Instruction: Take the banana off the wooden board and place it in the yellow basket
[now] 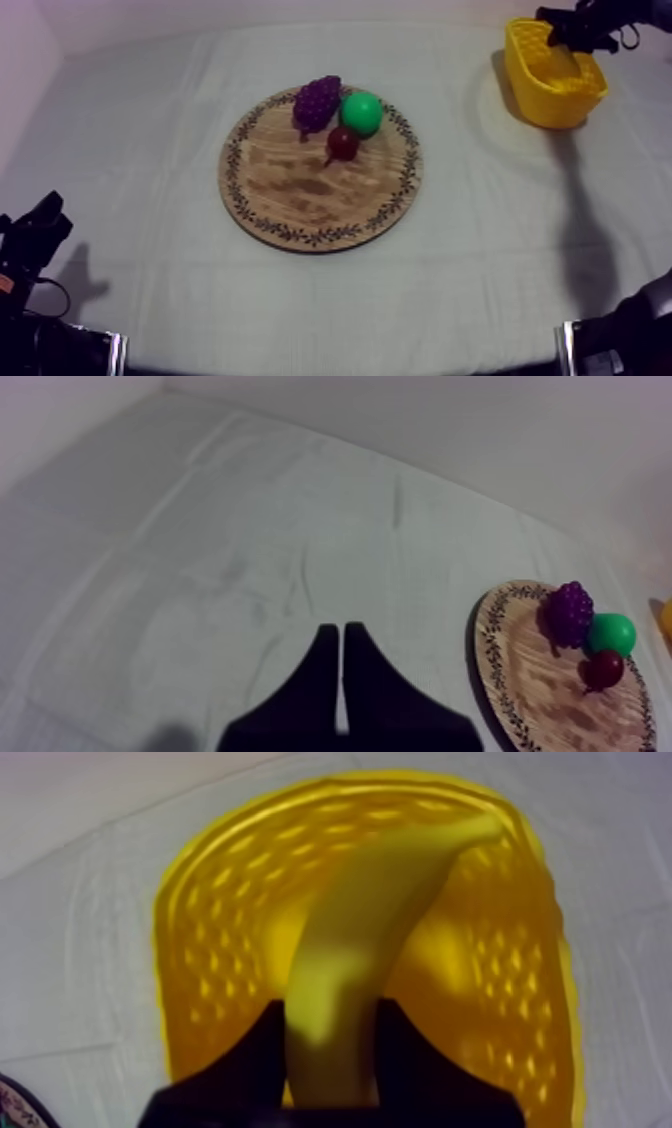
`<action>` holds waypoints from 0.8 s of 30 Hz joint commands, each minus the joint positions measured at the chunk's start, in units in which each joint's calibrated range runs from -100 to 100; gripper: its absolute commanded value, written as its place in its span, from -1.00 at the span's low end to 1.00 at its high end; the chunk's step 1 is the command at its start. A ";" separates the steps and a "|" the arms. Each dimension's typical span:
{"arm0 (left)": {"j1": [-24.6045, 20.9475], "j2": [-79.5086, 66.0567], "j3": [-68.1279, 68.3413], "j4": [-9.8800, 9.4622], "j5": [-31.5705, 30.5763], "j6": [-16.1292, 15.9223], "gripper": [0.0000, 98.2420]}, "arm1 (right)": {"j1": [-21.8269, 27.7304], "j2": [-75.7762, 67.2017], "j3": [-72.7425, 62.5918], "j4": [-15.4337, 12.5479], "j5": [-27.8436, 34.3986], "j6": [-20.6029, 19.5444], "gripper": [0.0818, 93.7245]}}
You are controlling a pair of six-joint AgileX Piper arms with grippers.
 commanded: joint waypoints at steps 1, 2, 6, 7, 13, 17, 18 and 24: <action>-0.03 -0.03 0.03 -0.01 0.02 0.00 -1.00 | 0.04 0.63 0.10 0.20 -0.64 -0.11 -0.70; -0.03 -0.03 0.03 -0.01 0.02 0.00 -1.00 | 0.07 1.03 0.15 0.35 -1.06 -0.25 -0.69; -0.03 -0.03 0.03 -0.01 0.02 0.00 -1.00 | 0.06 2.61 0.24 1.39 -2.71 -1.37 -0.60; -0.03 -0.03 0.03 -0.01 0.02 0.00 -1.00 | 0.05 2.95 0.19 1.60 -2.99 -1.70 -0.58; -0.03 -0.03 0.03 -0.01 0.02 0.00 -1.00 | 0.17 4.28 -0.51 2.60 -3.85 -3.87 -0.40; -0.03 -0.03 0.03 -0.01 0.02 0.00 -1.00 | 0.06 4.44 -0.43 3.51 -4.61 -5.00 -0.28; -0.03 -0.03 0.03 -0.01 0.02 0.00 -1.00 | 0.03 4.41 -0.35 3.65 -4.76 -5.15 -0.27; -0.03 -0.03 0.03 -0.01 0.02 0.00 -1.00 | -0.15 3.63 0.94 3.88 -6.21 -5.17 -0.25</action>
